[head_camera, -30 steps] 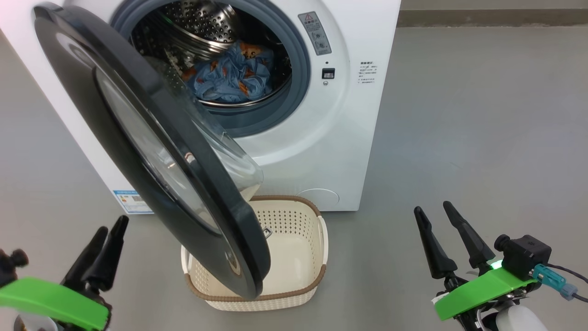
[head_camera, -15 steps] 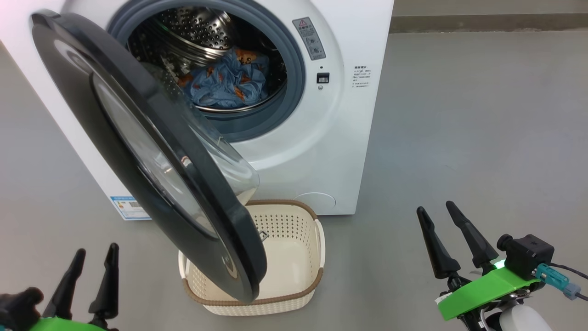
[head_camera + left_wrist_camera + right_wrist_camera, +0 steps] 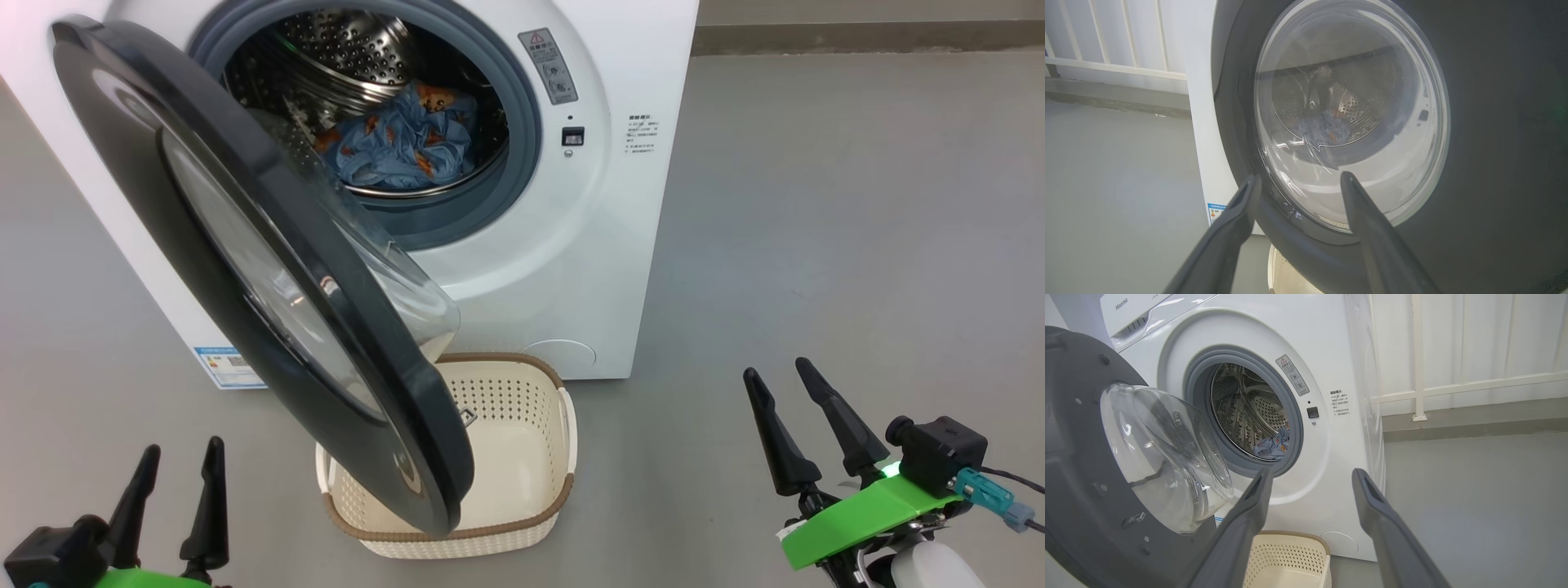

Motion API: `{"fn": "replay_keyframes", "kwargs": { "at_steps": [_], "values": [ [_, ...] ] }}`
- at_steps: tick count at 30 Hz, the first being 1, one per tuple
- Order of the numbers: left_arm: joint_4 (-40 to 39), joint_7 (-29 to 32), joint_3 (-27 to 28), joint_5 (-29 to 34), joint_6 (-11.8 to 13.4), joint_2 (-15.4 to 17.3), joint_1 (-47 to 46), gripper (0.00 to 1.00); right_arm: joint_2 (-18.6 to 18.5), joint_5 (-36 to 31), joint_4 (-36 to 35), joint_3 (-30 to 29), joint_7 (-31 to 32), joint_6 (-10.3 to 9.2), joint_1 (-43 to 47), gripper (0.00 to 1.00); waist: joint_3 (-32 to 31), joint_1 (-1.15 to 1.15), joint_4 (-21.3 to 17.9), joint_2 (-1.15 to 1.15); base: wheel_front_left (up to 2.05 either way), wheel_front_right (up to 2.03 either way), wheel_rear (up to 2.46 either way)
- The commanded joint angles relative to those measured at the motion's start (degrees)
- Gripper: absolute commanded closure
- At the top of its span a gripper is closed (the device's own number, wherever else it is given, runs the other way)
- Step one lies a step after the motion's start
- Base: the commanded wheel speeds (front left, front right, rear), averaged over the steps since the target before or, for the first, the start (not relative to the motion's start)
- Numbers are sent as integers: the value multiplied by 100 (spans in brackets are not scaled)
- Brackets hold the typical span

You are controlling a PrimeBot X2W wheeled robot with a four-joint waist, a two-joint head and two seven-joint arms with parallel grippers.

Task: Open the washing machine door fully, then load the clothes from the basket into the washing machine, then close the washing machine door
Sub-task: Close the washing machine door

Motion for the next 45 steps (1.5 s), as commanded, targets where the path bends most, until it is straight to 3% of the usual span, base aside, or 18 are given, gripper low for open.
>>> {"fn": "replay_keyframes", "kwargs": {
  "at_steps": [1,27,28,29,31,45],
  "values": [
    [-147,-76,258,74,-16,86,-250,0,-64,-11,-123,122,-27,9,-59,0,5,0,-3,0,0,0,0],
    [-120,-77,315,286,-65,-89,-268,0,8,-11,-134,191,-27,9,-101,0,21,0,107,0,0,0,0],
    [-115,-77,308,281,-65,-93,-276,0,8,-2,-136,215,-27,9,-110,17,20,0,140,0,0,0,0],
    [-114,-77,296,275,-65,-93,-284,0,8,5,-134,236,-27,9,-123,53,21,0,174,0,0,0,0],
    [-109,-77,278,261,-65,-96,-295,0,18,14,-144,274,-27,9,-161,100,26,0,251,0,0,0,0],
    [42,-77,139,203,-66,-151,-336,0,173,222,-306,775,-27,9,-781,100,-15,0,1085,0,0,0,0]
  ]
}}
